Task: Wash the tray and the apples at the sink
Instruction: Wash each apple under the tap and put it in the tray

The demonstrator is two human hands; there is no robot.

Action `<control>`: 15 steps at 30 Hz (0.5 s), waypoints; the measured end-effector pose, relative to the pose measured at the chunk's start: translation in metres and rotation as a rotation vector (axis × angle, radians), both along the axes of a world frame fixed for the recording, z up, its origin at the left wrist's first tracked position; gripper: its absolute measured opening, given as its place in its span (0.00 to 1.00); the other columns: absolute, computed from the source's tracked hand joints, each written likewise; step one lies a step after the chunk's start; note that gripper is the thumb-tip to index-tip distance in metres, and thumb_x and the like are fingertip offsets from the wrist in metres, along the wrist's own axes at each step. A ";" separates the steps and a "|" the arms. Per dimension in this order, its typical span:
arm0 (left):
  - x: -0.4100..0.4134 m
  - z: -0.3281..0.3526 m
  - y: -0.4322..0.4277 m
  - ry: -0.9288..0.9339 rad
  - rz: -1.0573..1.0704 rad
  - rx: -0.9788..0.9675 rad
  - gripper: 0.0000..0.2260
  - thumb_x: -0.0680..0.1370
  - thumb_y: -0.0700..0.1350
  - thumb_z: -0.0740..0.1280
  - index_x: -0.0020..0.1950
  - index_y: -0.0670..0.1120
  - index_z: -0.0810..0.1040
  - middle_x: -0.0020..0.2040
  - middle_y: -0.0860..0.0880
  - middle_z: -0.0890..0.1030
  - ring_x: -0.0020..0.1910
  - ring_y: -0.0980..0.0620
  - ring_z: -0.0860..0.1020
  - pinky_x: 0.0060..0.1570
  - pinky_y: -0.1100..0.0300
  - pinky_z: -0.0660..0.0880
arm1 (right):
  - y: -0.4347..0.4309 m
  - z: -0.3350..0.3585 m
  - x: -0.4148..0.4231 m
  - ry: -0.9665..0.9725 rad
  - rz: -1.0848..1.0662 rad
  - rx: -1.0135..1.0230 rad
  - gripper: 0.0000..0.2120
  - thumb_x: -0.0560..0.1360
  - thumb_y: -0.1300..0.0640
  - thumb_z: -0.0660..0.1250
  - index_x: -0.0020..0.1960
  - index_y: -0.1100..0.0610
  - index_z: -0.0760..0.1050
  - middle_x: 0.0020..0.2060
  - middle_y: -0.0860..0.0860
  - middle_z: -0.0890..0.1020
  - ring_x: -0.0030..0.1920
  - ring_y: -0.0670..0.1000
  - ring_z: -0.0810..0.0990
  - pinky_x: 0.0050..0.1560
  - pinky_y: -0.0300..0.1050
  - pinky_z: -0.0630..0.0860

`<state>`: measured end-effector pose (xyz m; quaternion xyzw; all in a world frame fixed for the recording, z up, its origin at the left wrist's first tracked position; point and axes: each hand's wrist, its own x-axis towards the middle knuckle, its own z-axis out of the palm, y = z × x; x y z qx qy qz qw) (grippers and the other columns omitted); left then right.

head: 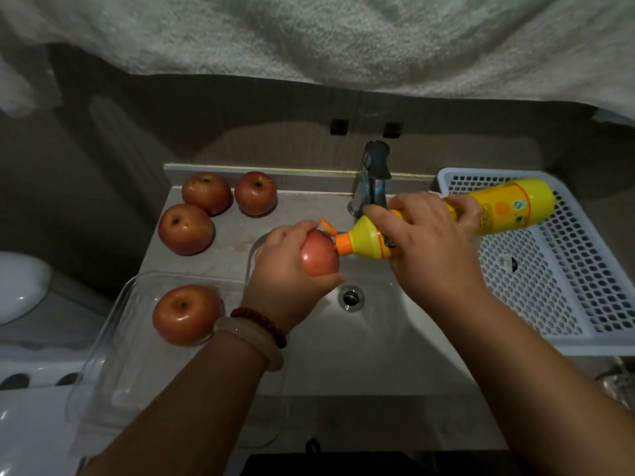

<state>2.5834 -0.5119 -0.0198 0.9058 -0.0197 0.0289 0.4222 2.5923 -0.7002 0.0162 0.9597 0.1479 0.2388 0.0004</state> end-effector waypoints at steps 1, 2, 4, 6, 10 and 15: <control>0.000 0.001 0.001 0.000 0.018 -0.020 0.35 0.62 0.51 0.80 0.66 0.52 0.72 0.61 0.50 0.72 0.58 0.51 0.71 0.59 0.56 0.70 | 0.000 0.000 -0.001 0.031 -0.011 0.019 0.32 0.59 0.64 0.77 0.61 0.48 0.77 0.52 0.52 0.79 0.55 0.57 0.75 0.60 0.54 0.54; -0.001 0.001 0.002 0.007 0.035 -0.041 0.35 0.63 0.51 0.80 0.67 0.52 0.71 0.60 0.52 0.71 0.58 0.52 0.70 0.58 0.58 0.69 | -0.001 0.000 -0.003 0.078 -0.028 0.047 0.32 0.60 0.64 0.77 0.62 0.47 0.76 0.52 0.51 0.78 0.56 0.57 0.75 0.59 0.52 0.54; 0.000 0.003 0.005 0.026 0.061 -0.075 0.35 0.64 0.50 0.80 0.68 0.52 0.70 0.58 0.54 0.68 0.56 0.54 0.68 0.55 0.61 0.67 | -0.001 0.004 -0.004 0.191 -0.073 0.170 0.32 0.63 0.61 0.75 0.64 0.43 0.74 0.55 0.48 0.77 0.58 0.54 0.73 0.59 0.50 0.54; 0.001 0.003 0.010 0.031 0.080 -0.084 0.34 0.65 0.49 0.79 0.68 0.52 0.70 0.57 0.55 0.66 0.55 0.56 0.67 0.54 0.64 0.65 | 0.000 0.016 -0.004 0.299 -0.077 0.448 0.29 0.66 0.57 0.75 0.64 0.42 0.73 0.55 0.44 0.77 0.58 0.49 0.73 0.59 0.48 0.60; -0.001 0.001 0.019 0.030 0.107 -0.075 0.34 0.65 0.50 0.79 0.68 0.52 0.70 0.58 0.55 0.66 0.55 0.56 0.67 0.55 0.64 0.65 | 0.008 0.039 0.004 0.446 0.032 1.142 0.26 0.66 0.59 0.77 0.59 0.42 0.75 0.48 0.40 0.81 0.48 0.36 0.78 0.47 0.31 0.73; -0.002 -0.003 0.022 0.014 0.137 -0.044 0.35 0.64 0.49 0.80 0.68 0.52 0.70 0.58 0.55 0.67 0.54 0.57 0.67 0.54 0.64 0.65 | 0.041 0.026 0.047 0.495 0.073 1.488 0.27 0.66 0.66 0.77 0.58 0.46 0.74 0.49 0.45 0.82 0.49 0.43 0.81 0.49 0.39 0.77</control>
